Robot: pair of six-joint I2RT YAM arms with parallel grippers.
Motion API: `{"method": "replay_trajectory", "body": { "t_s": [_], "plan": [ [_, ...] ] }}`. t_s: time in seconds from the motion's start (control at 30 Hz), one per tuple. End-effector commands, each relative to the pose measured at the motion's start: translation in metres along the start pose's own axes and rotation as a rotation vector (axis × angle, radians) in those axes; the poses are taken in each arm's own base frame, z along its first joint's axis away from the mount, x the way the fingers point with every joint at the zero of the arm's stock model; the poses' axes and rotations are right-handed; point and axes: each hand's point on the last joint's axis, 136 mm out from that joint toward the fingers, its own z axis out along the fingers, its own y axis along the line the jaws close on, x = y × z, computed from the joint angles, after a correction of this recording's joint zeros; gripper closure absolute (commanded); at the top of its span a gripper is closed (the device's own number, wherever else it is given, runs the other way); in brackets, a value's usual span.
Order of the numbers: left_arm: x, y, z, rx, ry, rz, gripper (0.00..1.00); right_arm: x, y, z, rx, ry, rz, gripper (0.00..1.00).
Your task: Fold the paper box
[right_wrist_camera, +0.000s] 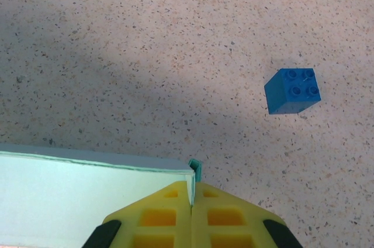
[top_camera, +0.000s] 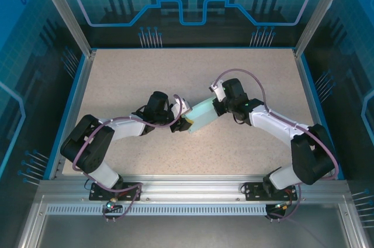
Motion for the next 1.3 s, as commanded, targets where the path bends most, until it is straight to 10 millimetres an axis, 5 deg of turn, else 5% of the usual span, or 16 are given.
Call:
{"method": "replay_trajectory", "body": {
  "t_s": [0.0,0.77,1.27],
  "plan": [
    [-0.018,0.021,-0.009,-0.079,-0.013,-0.028,0.55,0.038,0.007,-0.003,0.013,0.131,0.06,1.0],
    [-0.024,0.018,-0.017,-0.066,-0.032,-0.045,0.37,0.031,0.021,-0.007,0.099,-0.065,0.09,1.0],
    [-0.039,0.017,-0.054,-0.183,-0.081,-0.243,0.21,0.029,0.02,-0.013,0.151,-0.074,0.099,1.0]
  ]
}}
